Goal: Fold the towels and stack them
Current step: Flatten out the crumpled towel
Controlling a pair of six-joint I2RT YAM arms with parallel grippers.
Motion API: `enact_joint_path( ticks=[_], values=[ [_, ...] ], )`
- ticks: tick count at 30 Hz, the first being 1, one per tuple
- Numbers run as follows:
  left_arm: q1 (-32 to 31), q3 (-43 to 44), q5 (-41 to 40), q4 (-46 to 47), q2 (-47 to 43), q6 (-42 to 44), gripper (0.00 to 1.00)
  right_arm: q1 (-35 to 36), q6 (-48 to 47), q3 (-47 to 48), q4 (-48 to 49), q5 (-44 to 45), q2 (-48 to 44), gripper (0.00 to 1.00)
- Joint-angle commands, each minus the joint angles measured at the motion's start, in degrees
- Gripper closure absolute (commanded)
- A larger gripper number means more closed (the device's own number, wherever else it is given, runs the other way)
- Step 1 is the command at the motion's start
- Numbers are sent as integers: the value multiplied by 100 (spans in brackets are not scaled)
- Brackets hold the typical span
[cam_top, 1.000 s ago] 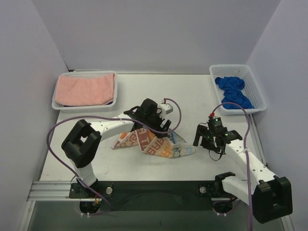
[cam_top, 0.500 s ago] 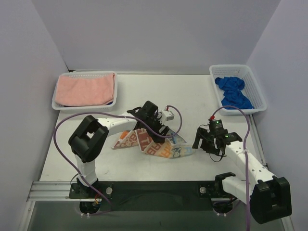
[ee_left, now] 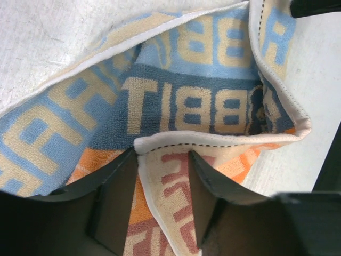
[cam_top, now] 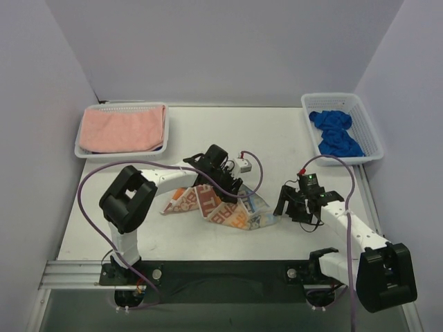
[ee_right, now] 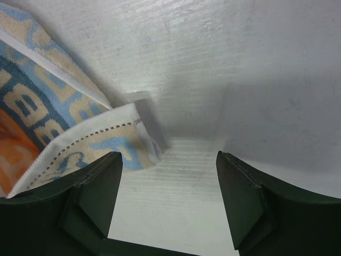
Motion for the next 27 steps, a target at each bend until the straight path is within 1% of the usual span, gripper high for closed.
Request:
enact_joint_path(
  ticks=[1,7,14,15,16,19,21,22,24,27],
  values=[
    [-30,137,348,283,-148,-25,49,-56,99,-33,270,-168,241,28],
    [-21,31,532,309,-236,-78,55,-82,187,-85,569,-343,444,29],
    [-21,-118,577,283,-307,-26,57,-82,178,-138,938,-423,629,32],
    [-21,-127,594,283,-307,-26,63,-100,170,-155,973,-440,646,33],
    [-21,-127,595,283,-307,-26,66,-100,143,-156,1008,-449,699,34],
    [-13,-171,560,274,-350,-17,81,-91,73,-191,1114,-546,778,38],
    [-13,-206,542,274,-421,-25,88,-91,38,-208,1184,-668,805,41],
    [-4,-206,542,265,-447,-52,95,-91,20,-208,1202,-730,813,42],
    [5,-224,498,274,-526,-96,100,-91,-68,-217,1255,-896,822,44],
    [22,-215,270,248,-667,-289,100,-82,-191,-226,1298,-1073,752,46]
  ],
)
